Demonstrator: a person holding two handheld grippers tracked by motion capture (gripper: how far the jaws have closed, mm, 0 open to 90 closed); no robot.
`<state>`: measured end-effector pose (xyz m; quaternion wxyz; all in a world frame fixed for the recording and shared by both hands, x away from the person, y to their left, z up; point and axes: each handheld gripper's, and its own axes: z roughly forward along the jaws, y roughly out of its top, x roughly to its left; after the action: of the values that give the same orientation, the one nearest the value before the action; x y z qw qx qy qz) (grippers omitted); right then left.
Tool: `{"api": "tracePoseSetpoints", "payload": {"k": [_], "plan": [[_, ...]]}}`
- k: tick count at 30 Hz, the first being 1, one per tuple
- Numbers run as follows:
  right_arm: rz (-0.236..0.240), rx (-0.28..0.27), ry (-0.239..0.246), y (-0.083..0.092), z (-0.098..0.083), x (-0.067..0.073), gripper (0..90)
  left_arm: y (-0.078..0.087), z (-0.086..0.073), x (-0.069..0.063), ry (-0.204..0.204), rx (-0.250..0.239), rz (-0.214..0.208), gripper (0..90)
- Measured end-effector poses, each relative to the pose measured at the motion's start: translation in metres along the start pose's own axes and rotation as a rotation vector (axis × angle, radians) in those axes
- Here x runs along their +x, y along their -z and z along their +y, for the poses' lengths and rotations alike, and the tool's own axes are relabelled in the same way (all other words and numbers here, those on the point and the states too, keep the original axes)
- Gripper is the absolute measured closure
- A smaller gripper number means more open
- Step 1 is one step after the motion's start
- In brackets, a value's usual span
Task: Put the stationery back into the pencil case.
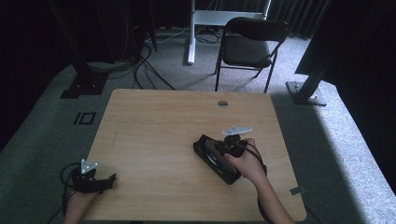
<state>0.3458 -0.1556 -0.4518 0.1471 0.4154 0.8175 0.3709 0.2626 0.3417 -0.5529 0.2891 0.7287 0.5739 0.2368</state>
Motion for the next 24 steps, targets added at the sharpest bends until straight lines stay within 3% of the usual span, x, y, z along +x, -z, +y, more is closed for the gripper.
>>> {"api": "tracePoseSetpoints", "payload": {"k": [11,24], "plan": [[-0.028,-0.068,-0.047,0.012,0.007,-0.014,76.7,0.0,0.0,0.0,0.0,0.0,0.0,0.2],[-0.119,-0.128,-0.102,0.009,0.008,-0.038,75.3,0.0,0.0,0.0,0.0,0.0,0.0,0.2]]}}
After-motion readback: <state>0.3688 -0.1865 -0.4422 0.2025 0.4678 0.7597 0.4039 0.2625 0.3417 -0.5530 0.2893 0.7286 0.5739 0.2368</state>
